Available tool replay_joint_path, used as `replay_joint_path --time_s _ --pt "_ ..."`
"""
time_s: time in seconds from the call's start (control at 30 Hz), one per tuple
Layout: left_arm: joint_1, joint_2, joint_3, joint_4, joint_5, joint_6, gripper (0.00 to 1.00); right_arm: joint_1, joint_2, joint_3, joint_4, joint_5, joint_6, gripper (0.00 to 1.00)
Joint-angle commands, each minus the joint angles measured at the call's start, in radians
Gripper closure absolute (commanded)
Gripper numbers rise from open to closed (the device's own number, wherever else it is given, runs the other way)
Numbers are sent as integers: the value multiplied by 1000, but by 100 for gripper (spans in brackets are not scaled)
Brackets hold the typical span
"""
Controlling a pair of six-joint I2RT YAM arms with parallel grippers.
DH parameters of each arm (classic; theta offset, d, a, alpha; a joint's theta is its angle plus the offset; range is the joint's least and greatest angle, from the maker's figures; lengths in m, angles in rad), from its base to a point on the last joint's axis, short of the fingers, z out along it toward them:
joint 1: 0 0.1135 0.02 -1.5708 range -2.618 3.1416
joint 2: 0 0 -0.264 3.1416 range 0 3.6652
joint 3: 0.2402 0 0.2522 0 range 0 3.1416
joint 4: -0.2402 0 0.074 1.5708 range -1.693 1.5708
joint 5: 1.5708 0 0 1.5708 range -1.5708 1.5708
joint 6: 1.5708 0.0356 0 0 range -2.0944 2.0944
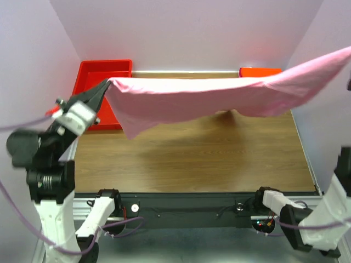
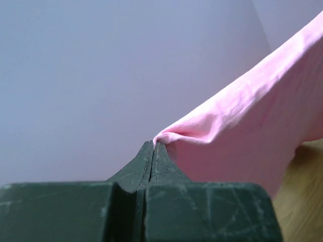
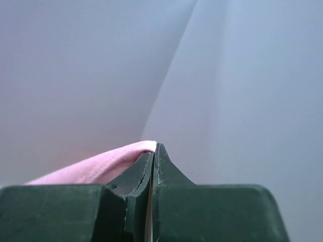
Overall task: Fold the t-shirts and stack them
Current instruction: Flatten the tshirt out
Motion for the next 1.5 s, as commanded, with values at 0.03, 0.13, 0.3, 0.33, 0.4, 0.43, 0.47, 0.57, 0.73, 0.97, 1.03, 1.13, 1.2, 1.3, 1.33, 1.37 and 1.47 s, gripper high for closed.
replay_joint_path --time_s 0.03,0.13,0.3,0.33,0.4,0.43,0.47,0.57,0.73,0.97,1.03,1.13,1.2,1.3,1.33,1.37,1.47 --pt "4 -111 -29 111 41 -91 100 -6 -38 93 154 103 -34 99" --pt "4 -136 -7 102 47 -174 100 -6 -18 189 171 121 -98 99" --pt "4 -110 71 36 19 -202 100 -6 60 245 211 106 -189 99" --pt "4 -87 79 -1 24 -193 100 -6 71 236 211 97 -190 100" --pt "4 -70 70 -31 18 -191 100 -6 85 197 213 65 -174 100" --pt "4 -59 59 -68 15 -187 100 -6 87 158 211 30 -171 99" --pt "4 -47 44 -82 12 -183 100 -6 84 68 213 -12 -167 99" --pt "4 -42 -70 -113 7 -165 100 -6 74 -153 213 -118 -152 99" --pt "3 -3 -323 -125 -40 -115 100 -6 102 -405 211 -300 -103 99" --pt "-22 240 -481 -82 -145 -18 100 66 235 -705 222 -409 -124 99" --pt "-29 334 -490 -68 -188 2 100 97 310 -760 251 -410 -143 99" --pt "-33 468 -487 -50 -220 11 100 113 431 -771 289 -399 -141 99" --pt "-33 536 -469 -48 -244 14 100 122 484 -748 296 -397 -146 100" --pt "-33 646 -420 -58 -261 2 100 131 571 -710 305 -393 -144 99" --pt "-33 668 -408 -56 -264 2 100 132 588 -699 305 -391 -143 99" --pt "-31 704 -398 -52 -271 1 100 137 626 -670 305 -385 -143 99" --pt "-33 771 -351 -36 -286 -21 100 149 694 -624 308 -356 -135 99"
